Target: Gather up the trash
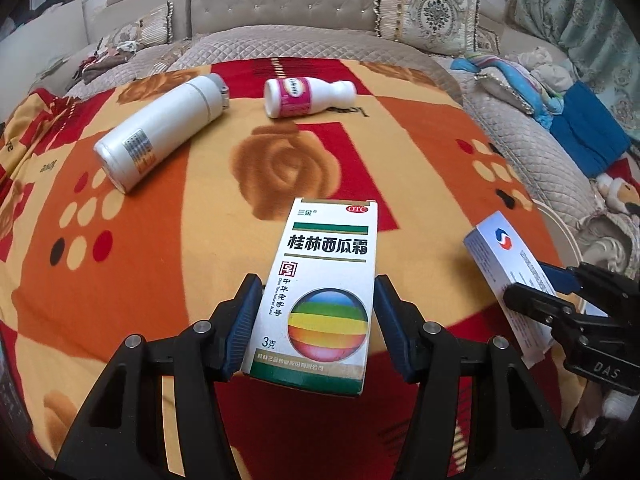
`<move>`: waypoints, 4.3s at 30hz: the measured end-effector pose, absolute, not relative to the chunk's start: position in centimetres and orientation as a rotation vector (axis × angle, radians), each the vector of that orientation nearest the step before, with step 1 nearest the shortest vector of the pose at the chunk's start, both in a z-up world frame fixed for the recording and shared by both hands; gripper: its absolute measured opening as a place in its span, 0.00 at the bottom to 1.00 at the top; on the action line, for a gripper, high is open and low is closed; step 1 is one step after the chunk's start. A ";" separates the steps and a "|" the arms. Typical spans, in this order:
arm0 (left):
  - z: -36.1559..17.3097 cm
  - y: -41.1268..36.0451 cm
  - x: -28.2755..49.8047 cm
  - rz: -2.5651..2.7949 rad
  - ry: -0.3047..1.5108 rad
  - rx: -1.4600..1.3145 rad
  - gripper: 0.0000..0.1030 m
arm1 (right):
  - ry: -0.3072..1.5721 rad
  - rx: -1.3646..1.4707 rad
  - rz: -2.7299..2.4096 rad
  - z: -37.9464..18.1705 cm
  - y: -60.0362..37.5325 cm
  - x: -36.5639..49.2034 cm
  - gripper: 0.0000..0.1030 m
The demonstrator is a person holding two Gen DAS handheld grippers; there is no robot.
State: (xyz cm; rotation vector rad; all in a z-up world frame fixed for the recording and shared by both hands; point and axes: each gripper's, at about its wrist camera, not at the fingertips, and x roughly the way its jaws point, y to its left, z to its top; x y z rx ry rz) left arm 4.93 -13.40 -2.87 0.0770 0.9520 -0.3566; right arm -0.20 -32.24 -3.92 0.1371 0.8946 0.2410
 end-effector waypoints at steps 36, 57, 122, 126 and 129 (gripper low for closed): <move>-6.0 -25.4 1.7 -0.529 1.081 0.134 0.52 | 0.862 0.246 0.096 -4.4 -42.2 -6.1 0.43; -2.3 -33.7 -0.1 -0.682 0.968 0.197 0.50 | 0.812 0.293 -0.036 -3.1 -49.7 -8.5 0.43; -0.9 -35.3 -1.5 -0.688 0.838 0.130 0.62 | 0.796 0.364 -0.185 -3.7 -52.3 -10.6 0.59; -0.3 -34.3 -2.3 -0.681 0.794 0.123 0.69 | 0.749 0.336 -0.205 -2.5 -51.3 -11.4 0.66; 0.1 -33.3 -2.7 -0.681 0.774 0.091 0.75 | 0.714 0.309 -0.223 -1.6 -50.6 -12.2 0.68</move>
